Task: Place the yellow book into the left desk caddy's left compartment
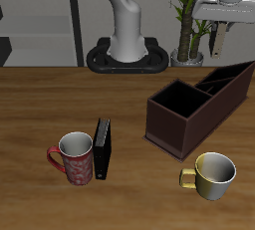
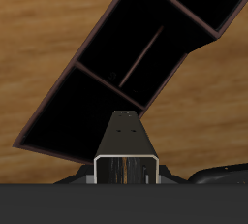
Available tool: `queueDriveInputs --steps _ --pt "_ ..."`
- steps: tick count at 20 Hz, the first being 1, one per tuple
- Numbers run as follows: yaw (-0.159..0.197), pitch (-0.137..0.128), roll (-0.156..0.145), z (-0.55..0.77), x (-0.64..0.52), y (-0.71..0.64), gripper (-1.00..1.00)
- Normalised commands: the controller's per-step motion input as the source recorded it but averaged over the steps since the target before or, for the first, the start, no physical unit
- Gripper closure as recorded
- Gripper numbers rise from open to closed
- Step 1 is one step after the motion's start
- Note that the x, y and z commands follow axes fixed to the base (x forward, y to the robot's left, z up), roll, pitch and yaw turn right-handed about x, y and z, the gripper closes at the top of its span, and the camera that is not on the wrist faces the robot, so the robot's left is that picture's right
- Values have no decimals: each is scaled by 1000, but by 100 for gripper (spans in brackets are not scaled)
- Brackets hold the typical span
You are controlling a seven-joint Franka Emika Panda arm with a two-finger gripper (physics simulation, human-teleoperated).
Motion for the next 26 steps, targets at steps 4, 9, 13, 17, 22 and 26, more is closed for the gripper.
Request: queueDriveInputs --steps 4,9,13,17,22,26 --pt "12 15 21 -105 109 190 100" --pt "19 23 28 -127 25 209 100" --pt "34 -10 24 -70 89 158 100" --pt "4 15 8 -86 103 64 100" --pt "19 12 -4 -158 83 -47 100" --pt "15 30 -12 -221 140 -80 100"
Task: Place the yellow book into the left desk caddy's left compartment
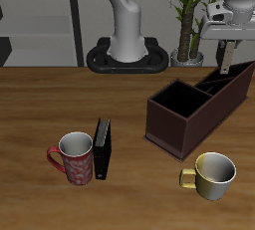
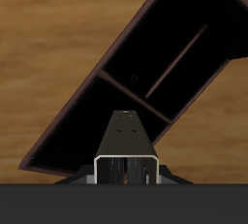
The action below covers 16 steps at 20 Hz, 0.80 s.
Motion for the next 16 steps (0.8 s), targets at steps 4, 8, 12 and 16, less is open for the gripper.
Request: queueDriveInputs --steps 4,8,12,16 --pt "10 27 4 -178 4 24 100" --pt "34 30 2 -259 79 98 100" --pt "23 42 23 -260 14 126 100" --pt "28 31 23 -204 -16 107 100"
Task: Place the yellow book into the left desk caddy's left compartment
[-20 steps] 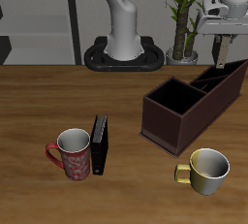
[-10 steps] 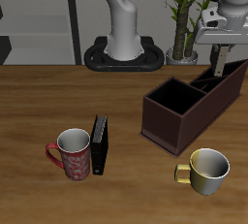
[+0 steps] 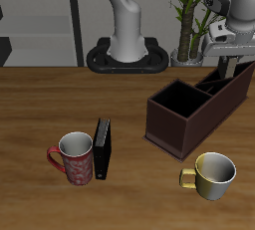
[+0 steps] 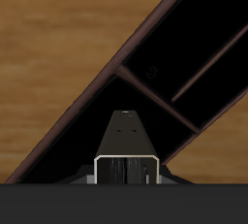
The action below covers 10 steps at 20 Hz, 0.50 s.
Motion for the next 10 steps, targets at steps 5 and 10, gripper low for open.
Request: queueDriveInputs --steps 5,10 --pt "43 58 -2 -362 138 31 100" --pt "32 7 3 -180 81 -25 100"
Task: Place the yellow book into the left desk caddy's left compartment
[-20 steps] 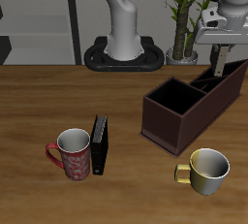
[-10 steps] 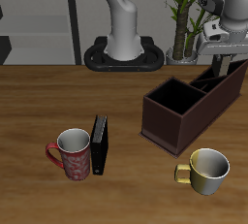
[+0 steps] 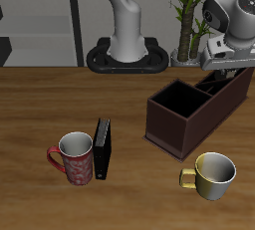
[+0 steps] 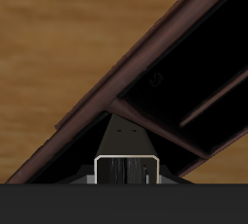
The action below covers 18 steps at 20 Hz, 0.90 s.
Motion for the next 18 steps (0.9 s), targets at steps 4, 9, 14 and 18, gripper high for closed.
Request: queueDriveInputs --steps 4,9,14,18 --pt "51 16 21 -278 173 -72 -100" --pt "7 1 52 -188 -17 -27 -100" --pt "-28 -2 -21 104 0 -98 -100" --pt "-11 -14 -4 75 5 -59 -100"
